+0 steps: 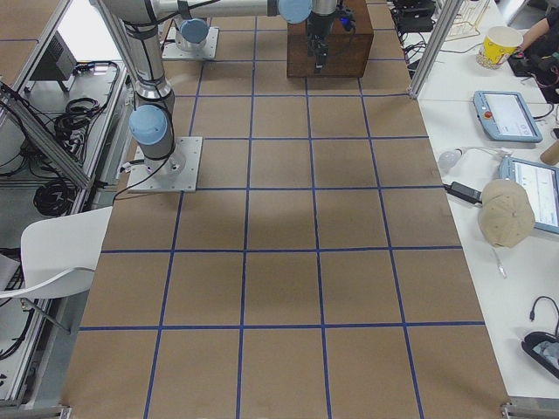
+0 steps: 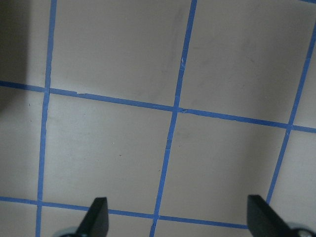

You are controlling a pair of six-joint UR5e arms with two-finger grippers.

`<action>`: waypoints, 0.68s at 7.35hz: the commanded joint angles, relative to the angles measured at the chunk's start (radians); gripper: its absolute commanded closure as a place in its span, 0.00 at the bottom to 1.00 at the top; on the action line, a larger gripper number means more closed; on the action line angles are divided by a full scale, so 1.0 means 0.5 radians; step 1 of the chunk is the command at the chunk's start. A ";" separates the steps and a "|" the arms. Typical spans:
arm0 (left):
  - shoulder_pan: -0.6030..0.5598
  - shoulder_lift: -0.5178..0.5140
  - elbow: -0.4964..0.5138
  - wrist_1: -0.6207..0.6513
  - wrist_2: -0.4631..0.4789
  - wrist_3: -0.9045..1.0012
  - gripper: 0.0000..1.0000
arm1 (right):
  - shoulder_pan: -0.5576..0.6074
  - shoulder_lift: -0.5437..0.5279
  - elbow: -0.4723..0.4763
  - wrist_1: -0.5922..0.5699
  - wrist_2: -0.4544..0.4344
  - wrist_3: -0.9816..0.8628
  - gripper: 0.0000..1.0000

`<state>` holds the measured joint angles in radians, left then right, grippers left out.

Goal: Open drawer and put corn inside
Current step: 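Lower the left gripper onto the white drawer handle and grasp it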

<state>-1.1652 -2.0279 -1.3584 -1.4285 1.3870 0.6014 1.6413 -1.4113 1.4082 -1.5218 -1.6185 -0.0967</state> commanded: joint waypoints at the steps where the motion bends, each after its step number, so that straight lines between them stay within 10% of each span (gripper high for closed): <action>1: 0.002 -0.073 0.002 0.038 -0.028 -0.031 0.00 | 0.000 0.000 0.000 0.000 0.000 0.000 0.00; 5: -0.001 -0.107 -0.026 0.041 -0.105 -0.255 0.00 | 0.000 0.000 0.000 0.000 0.000 0.003 0.00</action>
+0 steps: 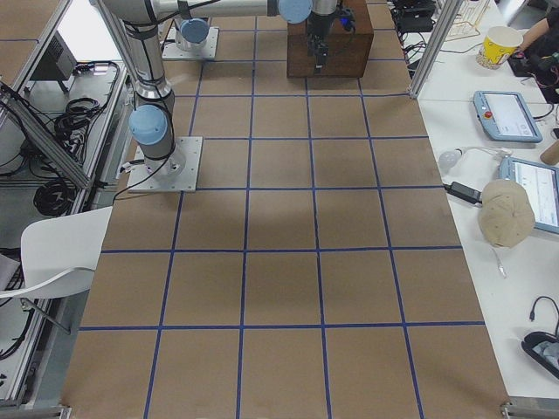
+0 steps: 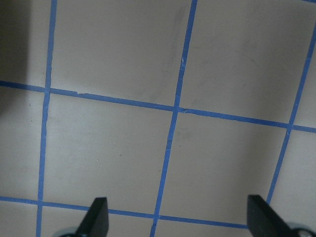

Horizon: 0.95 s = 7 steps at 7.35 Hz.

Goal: Open drawer and put corn inside
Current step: 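Lower the left gripper onto the white drawer handle and grasp it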

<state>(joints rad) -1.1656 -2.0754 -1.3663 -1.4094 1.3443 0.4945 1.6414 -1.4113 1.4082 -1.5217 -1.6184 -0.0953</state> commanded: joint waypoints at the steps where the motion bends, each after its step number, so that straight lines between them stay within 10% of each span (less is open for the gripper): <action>1: 0.000 -0.012 -0.013 -0.001 -0.023 -0.029 0.00 | 0.000 0.000 0.000 0.000 0.000 -0.003 0.00; 7: 0.000 -0.040 -0.072 0.002 -0.115 -0.007 0.00 | 0.000 0.000 0.000 0.000 0.000 -0.003 0.00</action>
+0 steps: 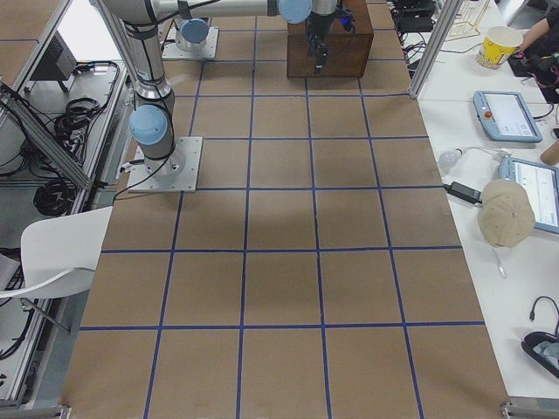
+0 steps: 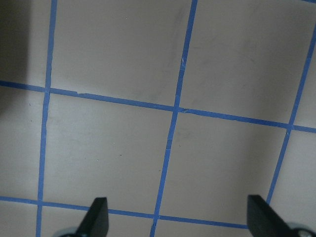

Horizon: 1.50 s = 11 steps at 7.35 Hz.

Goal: Open drawer and put corn inside
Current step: 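Lower the left gripper onto the white drawer handle and grasp it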

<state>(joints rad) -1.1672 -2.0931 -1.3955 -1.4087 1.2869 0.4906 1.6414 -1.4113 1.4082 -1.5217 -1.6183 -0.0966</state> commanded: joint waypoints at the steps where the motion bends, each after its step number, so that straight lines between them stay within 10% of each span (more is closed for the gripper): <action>1: 0.000 -0.014 -0.025 0.001 0.000 0.000 0.00 | 0.000 0.000 0.000 0.000 0.000 0.000 0.00; 11: 0.009 -0.008 -0.007 0.065 0.209 -0.006 0.00 | 0.000 0.000 0.000 0.000 0.000 0.000 0.00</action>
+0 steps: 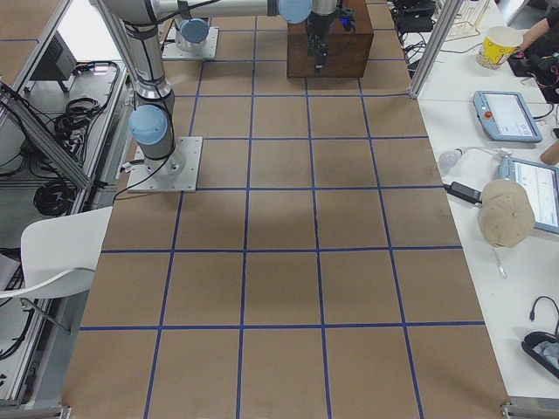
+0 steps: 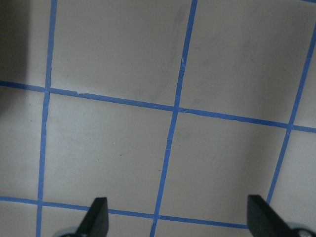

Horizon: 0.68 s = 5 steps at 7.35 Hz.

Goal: Open drawer and put corn inside
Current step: 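Lower the left gripper onto the white drawer handle and grasp it, then pull the drawer open with the left gripper, away from the cabinet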

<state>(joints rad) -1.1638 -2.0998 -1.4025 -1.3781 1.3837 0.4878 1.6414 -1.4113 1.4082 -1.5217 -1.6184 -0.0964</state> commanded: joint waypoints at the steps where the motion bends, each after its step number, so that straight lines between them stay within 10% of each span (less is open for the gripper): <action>1: 0.005 0.015 -0.002 0.004 0.018 0.000 0.00 | 0.000 0.000 0.000 0.000 0.000 0.000 0.00; 5: 0.094 0.009 0.010 0.001 0.006 0.012 0.00 | 0.000 0.000 0.000 0.000 0.000 0.000 0.00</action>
<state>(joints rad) -1.1231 -2.0941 -1.3988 -1.3774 1.3872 0.4915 1.6413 -1.4113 1.4082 -1.5217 -1.6183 -0.0966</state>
